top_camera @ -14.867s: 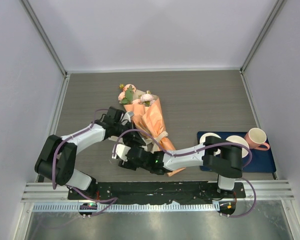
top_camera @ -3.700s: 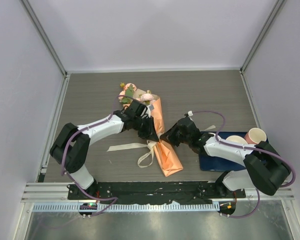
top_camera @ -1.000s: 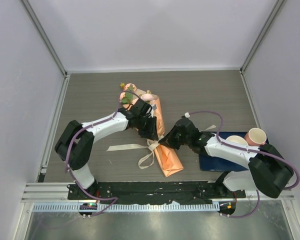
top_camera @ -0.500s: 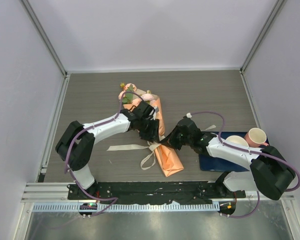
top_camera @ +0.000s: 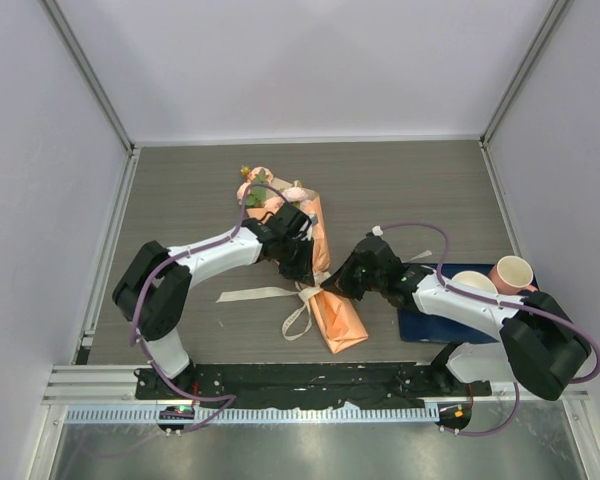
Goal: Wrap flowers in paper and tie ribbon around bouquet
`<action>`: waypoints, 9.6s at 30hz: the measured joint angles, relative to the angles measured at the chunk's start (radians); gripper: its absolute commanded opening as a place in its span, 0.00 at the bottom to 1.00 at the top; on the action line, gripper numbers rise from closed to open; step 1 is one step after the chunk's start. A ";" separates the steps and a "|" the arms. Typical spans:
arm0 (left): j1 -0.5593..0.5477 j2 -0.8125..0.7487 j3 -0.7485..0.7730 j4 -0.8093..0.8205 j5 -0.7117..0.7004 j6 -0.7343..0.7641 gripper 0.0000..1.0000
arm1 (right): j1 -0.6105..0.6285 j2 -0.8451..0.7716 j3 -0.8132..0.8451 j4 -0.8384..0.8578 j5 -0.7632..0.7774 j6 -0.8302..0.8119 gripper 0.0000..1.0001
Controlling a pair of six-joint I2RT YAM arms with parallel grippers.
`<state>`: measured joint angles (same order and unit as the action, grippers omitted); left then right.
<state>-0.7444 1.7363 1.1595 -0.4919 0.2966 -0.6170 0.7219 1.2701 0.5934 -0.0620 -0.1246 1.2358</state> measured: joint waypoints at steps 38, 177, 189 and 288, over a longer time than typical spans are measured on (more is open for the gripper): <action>0.074 -0.038 0.058 0.048 0.110 -0.094 0.00 | -0.026 -0.103 0.145 -0.071 -0.032 -0.728 0.59; -0.386 -0.336 -0.542 0.293 -0.427 -0.299 0.00 | -0.039 0.180 0.145 0.064 0.417 -0.513 0.01; -0.359 -0.432 -0.667 0.367 -0.364 -0.497 0.00 | -0.142 0.264 0.138 0.077 0.430 -0.469 0.01; 0.381 0.182 0.280 0.139 -0.021 -0.120 0.86 | -0.276 -0.280 0.531 -0.630 0.276 -0.715 0.91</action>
<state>-0.3634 1.9182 1.4391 -0.3531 0.2756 -0.7372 0.4461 0.9901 1.1244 -0.6922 0.1513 0.5205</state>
